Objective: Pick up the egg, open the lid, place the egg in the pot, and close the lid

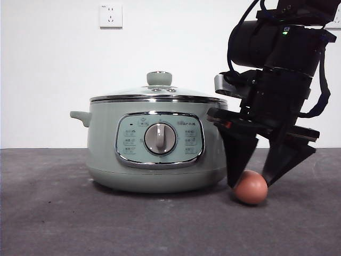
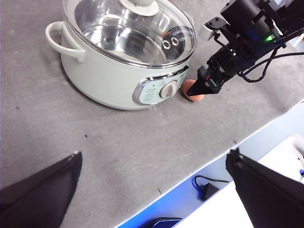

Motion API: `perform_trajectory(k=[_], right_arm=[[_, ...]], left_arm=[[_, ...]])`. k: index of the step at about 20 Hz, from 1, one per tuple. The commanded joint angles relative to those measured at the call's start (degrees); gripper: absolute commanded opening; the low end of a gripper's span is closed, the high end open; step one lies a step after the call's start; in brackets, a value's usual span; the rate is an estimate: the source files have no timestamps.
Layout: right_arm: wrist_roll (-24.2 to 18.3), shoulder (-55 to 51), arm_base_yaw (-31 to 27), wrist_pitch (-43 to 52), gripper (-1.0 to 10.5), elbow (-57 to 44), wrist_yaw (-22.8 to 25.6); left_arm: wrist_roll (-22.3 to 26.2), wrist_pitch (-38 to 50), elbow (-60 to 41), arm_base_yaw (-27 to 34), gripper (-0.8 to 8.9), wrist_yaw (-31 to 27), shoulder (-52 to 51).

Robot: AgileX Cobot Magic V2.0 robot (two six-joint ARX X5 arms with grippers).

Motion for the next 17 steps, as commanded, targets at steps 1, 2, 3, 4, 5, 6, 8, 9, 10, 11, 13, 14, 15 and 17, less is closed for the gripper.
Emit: perform_trajectory(k=[1,2,3,4,5,6,8,9,10,11,13,14,15,17], right_arm=[[-0.3,0.7,0.2,0.2,-0.2,0.0,-0.4],[-0.3,0.7,0.2,0.1,-0.2,0.0,-0.4],[-0.3,0.7,0.1,-0.2,-0.2,0.0,-0.4],[-0.3,0.7,0.1,-0.3,-0.2,0.0,-0.1],[-0.3,0.7,0.0,-0.3,-0.2,0.0,-0.1],[-0.3,0.5,0.0,-0.3,-0.2,0.0,-0.1],[-0.4,-1.2,0.0,-1.6,-0.2,0.0,-0.1],[-0.5,-3.0,0.0,-3.2,-0.2,0.0,0.0],[-1.0,-5.4,0.0,-5.4,-0.2,0.0,0.0],[-2.0,-8.6,0.0,-8.0,-0.2,0.0,0.1],[-3.4,-17.0,0.0,-12.4,-0.2,0.0,0.2],[-3.5,-22.0,0.0,-13.7,-0.2,0.0,0.2],[-3.5,-27.0,0.0,-14.4,-0.2,0.0,0.2],[-3.5,-34.9,0.0,-15.0,-0.2,0.1,0.2]], left_arm=[[0.0,0.5,0.1,-0.1,6.34,0.0,0.0],[0.0,0.5,0.1,-0.1,6.34,0.0,0.0],[0.0,0.5,0.1,-0.1,6.34,0.0,0.0],[0.0,0.5,0.1,-0.1,6.34,0.0,0.0],[0.0,0.5,0.1,-0.1,6.34,0.0,0.0],[0.0,0.5,0.1,-0.1,6.34,0.0,0.0],[0.0,0.6,0.1,-0.1,6.34,0.0,0.2],[0.0,0.9,0.1,-0.1,6.34,0.0,0.6],[0.0,1.5,0.1,-0.1,6.34,0.1,1.5],[0.0,2.4,0.1,-0.1,6.34,0.2,2.7],[-1.4,5.9,0.1,-0.1,6.34,0.5,5.7],[-3.2,9.0,0.2,-0.4,6.34,1.4,7.5],[-4.1,12.3,0.5,-1.1,6.34,2.2,9.7],[-4.8,17.3,2.1,-3.3,6.34,1.5,14.0]])
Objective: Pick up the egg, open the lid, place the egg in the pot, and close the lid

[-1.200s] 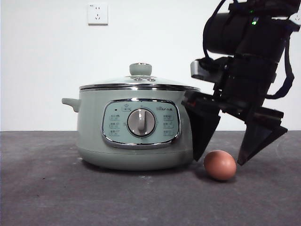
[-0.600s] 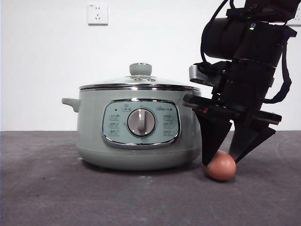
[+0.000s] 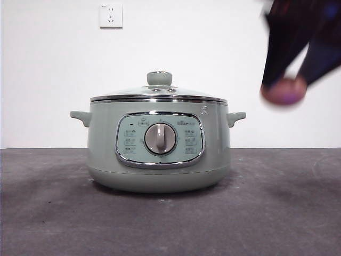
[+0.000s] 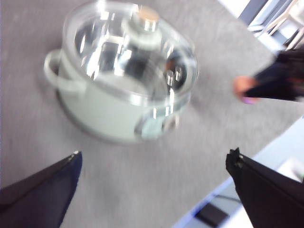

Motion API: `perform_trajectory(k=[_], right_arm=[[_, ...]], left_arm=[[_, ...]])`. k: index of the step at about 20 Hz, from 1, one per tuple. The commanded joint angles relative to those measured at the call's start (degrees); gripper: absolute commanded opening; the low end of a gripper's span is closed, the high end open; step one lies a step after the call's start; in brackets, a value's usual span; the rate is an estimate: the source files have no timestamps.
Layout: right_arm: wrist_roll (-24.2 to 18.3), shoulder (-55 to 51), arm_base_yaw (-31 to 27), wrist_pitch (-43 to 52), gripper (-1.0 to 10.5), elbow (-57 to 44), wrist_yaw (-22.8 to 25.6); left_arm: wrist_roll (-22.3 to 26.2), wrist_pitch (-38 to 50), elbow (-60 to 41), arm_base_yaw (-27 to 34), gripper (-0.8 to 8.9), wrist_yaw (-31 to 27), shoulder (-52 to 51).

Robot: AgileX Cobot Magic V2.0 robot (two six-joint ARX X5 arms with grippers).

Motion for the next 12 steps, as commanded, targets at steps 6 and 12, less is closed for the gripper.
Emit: perform_trajectory(k=[6,12], right_arm=[[-0.2,-18.6,0.0,-2.1,-0.2,0.6,0.1],[-0.2,-19.3,0.0,-4.7,-0.2,5.8,0.0]], left_arm=[[-2.5,15.5,10.7,-14.3,6.34,-10.6,21.4],[-0.5,21.3,23.9,-23.1,6.33,-21.9,42.1]])
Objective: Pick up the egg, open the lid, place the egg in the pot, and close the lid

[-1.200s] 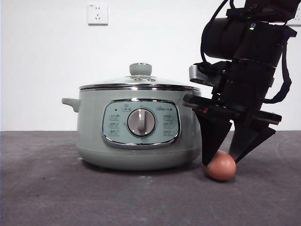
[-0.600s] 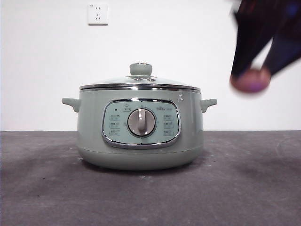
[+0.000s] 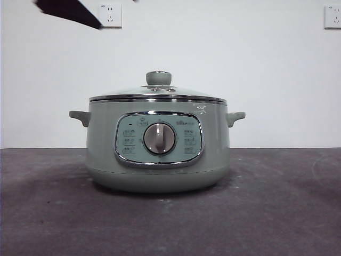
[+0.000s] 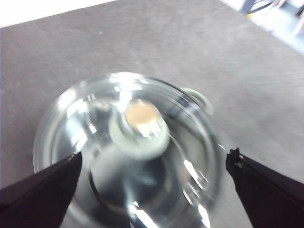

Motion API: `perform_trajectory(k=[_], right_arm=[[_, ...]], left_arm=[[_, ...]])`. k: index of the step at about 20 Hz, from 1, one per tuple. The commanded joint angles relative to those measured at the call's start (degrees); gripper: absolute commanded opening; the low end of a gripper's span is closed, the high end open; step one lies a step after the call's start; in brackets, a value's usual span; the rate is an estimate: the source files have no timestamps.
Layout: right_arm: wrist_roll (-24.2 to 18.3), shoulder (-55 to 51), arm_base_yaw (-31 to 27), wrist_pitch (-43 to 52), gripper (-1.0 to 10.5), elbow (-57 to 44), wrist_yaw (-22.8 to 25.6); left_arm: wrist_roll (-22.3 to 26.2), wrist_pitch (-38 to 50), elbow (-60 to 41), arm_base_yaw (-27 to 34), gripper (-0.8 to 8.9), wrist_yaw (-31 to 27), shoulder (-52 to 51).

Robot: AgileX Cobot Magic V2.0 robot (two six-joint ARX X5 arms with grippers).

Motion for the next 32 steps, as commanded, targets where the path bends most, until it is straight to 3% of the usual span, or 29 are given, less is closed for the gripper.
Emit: perform_trajectory(k=[1,7,14,17,22,25,27,32], right_arm=[[-0.2,-0.1,0.0,0.3,-0.2,1.9,-0.1],[-0.2,-0.1,0.0,0.0,-0.2,3.7,0.0],[-0.2,0.3,0.0,0.0,-0.2,3.7,1.1],[-0.3,0.3,0.0,0.0,-0.2,3.7,3.0],[-0.3,0.4,0.0,0.1,-0.2,3.7,3.0],[-0.3,0.3,0.0,0.1,-0.2,3.7,3.0],[-0.3,0.3,0.0,0.2,-0.2,3.7,3.0],[-0.3,0.4,0.0,0.2,-0.2,3.7,2.9]], left_arm=[[1.8,0.4,4.4,-1.0,6.33,-2.1,7.0],[2.4,4.2,8.3,-2.3,6.33,-2.3,18.8],[2.4,6.1,8.3,-3.7,6.15,-5.4,21.5],[2.4,5.6,8.3,-3.7,3.47,-5.2,21.5],[2.4,5.5,8.3,-4.3,1.69,-4.8,21.5],[2.4,5.1,8.3,-4.3,1.22,-4.6,21.5],[2.4,4.9,8.3,-4.3,-0.18,-4.7,21.5],[2.3,5.3,8.3,-4.2,-0.08,-4.7,21.2]])
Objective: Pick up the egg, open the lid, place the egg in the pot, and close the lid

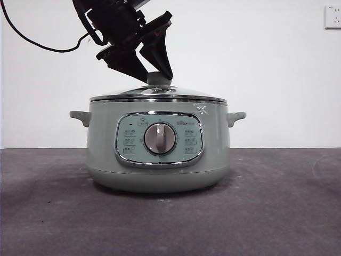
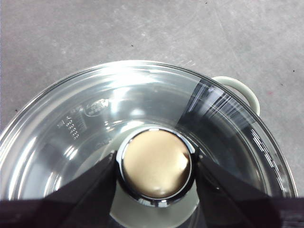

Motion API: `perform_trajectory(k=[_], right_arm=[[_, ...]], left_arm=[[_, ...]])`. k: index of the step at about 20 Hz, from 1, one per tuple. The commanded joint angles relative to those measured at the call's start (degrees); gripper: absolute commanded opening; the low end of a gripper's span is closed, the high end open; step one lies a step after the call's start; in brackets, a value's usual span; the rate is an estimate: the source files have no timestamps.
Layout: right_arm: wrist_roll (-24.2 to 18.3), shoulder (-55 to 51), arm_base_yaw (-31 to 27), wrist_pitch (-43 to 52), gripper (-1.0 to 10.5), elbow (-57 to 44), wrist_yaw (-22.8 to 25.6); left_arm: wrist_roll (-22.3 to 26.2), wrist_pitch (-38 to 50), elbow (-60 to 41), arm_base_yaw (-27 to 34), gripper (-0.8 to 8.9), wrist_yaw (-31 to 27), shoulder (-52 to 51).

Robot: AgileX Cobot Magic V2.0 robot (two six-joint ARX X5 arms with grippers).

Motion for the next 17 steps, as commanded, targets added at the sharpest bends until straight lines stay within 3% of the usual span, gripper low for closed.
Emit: perform_trajectory(k=[1,7,14,17], right_arm=[[-0.3,0.0,0.0,0.4,-0.2,0.3,0.1],[-0.3,1.4,0.0,0.4,-0.2,0.3,0.1],[-0.6,7.1,0.0,5.8,-0.2,0.3,-0.5],[-1.5,12.5,0.0,11.3,-0.2,0.3,-4.8]], left_arm=[[0.0,-0.1,0.0,-0.1,-0.08,-0.1,-0.3],[0.0,-0.7,2.7,0.0,-0.08,-0.3,-4.1],[0.1,-9.5,9.7,2.6,-0.08,-2.3,-12.0],[0.3,-14.1,9.7,4.9,-0.08,-3.2,-18.9]])
